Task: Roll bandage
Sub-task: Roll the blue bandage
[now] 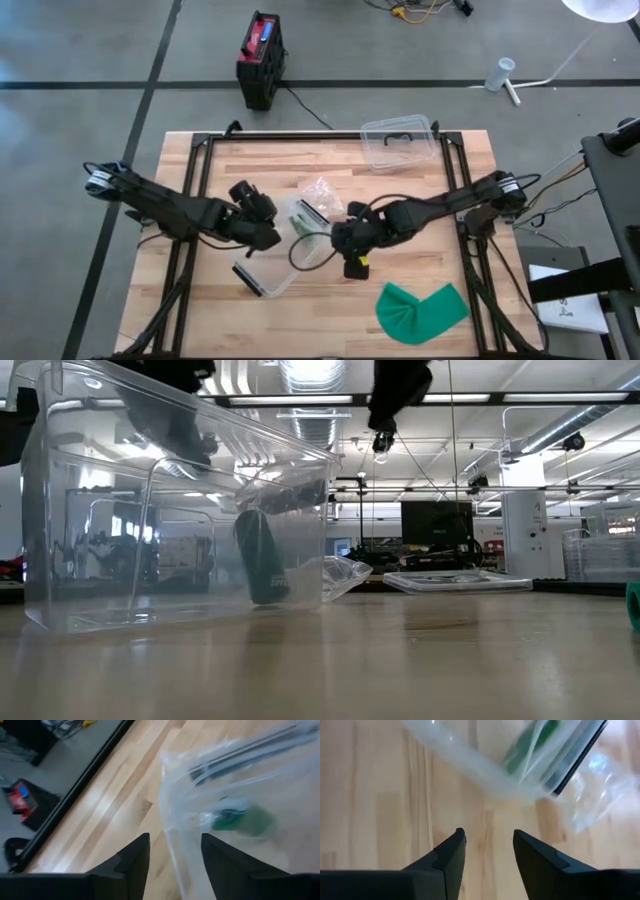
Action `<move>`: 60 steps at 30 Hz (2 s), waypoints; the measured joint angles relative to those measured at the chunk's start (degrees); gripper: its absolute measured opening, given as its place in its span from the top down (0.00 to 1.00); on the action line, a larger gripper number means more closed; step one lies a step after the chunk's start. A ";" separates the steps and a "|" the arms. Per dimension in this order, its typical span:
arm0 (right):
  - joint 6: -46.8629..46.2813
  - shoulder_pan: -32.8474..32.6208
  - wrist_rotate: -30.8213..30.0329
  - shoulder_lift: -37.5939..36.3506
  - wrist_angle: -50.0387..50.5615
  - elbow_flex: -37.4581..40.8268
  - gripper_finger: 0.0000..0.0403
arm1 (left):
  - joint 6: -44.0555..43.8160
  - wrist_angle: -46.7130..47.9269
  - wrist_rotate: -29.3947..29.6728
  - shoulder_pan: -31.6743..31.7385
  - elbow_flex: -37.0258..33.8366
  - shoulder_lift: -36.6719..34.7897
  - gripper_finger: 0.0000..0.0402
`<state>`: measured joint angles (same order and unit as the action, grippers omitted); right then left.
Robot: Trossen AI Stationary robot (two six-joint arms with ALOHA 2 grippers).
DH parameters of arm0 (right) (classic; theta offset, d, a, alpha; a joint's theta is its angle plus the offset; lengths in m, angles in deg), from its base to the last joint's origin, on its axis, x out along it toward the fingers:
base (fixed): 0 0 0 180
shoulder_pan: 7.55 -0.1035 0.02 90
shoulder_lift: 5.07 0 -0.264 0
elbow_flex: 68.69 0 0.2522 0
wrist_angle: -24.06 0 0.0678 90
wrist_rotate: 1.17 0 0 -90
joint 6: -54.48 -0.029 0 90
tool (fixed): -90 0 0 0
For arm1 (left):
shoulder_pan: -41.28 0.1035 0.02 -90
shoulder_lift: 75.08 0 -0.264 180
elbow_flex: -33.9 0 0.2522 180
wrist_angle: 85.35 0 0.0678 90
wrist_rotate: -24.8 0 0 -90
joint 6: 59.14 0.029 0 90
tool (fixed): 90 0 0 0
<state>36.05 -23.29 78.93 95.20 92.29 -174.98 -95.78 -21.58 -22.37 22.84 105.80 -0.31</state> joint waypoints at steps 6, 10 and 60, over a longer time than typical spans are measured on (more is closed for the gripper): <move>-3.48 -0.94 0.11 1.39 -5.94 5.43 0.63 | -4.58 0.09 -0.50 -4.37 -0.10 -4.52 0.57; -2.24 -0.14 0.49 3.66 -12.71 6.73 0.64 | -6.52 -0.08 -1.59 -7.12 -0.17 -6.10 0.59; 12.84 20.37 -0.53 1.21 -73.35 42.20 0.95 | 20.84 -37.41 -4.33 -5.09 -1.61 -8.58 0.45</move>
<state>48.88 -2.92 78.40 96.42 18.93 -132.78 -74.94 -58.99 -26.70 17.75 104.19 -8.89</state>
